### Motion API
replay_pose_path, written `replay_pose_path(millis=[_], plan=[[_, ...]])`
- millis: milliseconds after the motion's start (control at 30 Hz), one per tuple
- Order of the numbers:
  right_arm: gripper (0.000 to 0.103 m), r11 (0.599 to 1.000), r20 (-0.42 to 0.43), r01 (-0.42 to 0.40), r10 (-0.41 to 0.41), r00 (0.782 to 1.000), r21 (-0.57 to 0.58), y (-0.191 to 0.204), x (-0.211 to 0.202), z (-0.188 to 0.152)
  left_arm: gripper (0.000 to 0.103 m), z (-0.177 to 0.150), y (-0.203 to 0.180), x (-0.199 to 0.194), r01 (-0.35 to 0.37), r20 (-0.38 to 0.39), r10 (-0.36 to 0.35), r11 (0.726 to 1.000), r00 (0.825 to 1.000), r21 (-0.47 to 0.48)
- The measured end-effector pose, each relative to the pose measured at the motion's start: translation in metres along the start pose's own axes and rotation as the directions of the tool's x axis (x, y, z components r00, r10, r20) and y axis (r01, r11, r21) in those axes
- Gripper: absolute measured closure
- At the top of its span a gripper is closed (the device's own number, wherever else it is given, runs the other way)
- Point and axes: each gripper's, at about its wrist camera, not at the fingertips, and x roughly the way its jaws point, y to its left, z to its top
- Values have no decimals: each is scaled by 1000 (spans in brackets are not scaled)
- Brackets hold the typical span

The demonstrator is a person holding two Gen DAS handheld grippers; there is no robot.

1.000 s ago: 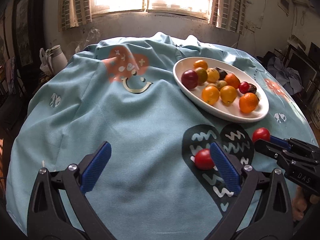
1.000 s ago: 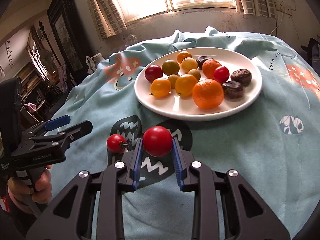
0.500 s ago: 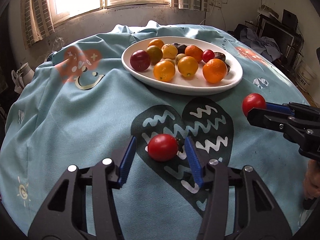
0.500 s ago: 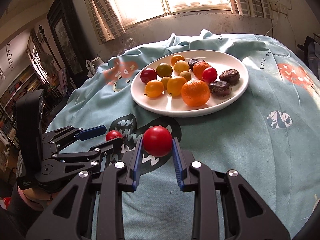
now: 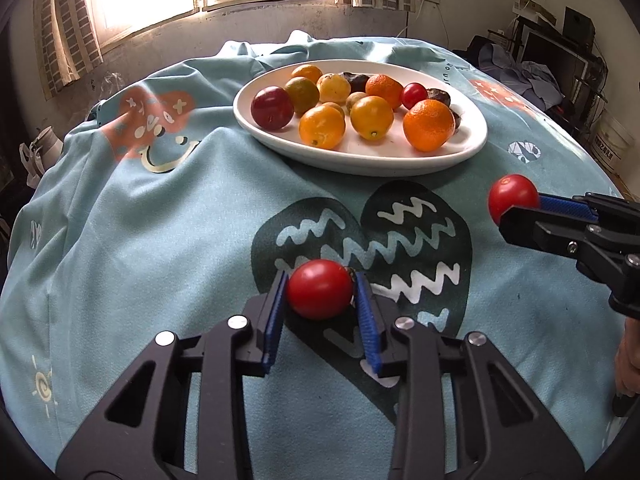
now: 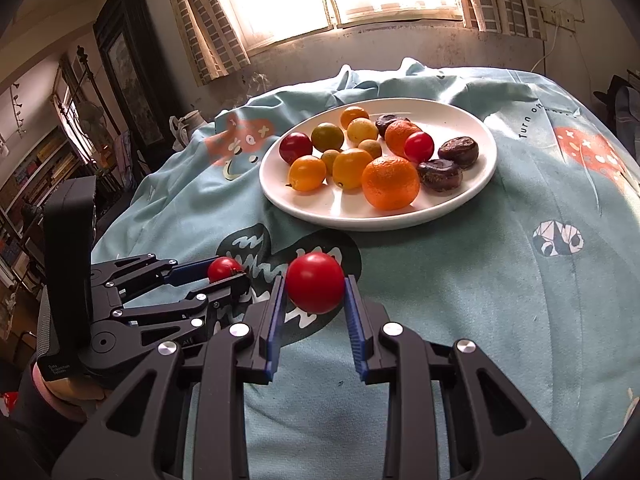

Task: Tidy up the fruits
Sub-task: 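Hold the tomato in the right tool while the left tool grasps a red tomato, then lower both held tomatoes onto the white plate and open both tools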

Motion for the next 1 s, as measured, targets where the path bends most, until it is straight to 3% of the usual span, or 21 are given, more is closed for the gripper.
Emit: replay_pose_path(millis=[200,400,533,633,767,1000], plan=[[74,1000,-9,-10,10,1000,-18,5,0,-3,70,-2,-2,-4,12,6,-12,1000,1000,0],[74,997,11,-68,68,998,-36,9,-19,-10,70,0,-1,-26,90,42,-88,995,995,-46],[74,999,91,-32,33,995,-21,-4,-29,8,70,30,1,-35,114,78,-110,992,991,-54],[74,1000,133,-16,15,991,11,-20,-25,28,70,60,-3,-32,67,112,-63,997,992,-24],[74,999,186,22,-27,982,33,-41,-14,56,70,97,-2,-19,70,133,-63,996,989,-49],[74,999,188,31,-38,982,36,-65,16,95,70,140,0,16,61,131,-53,996,990,-62]])
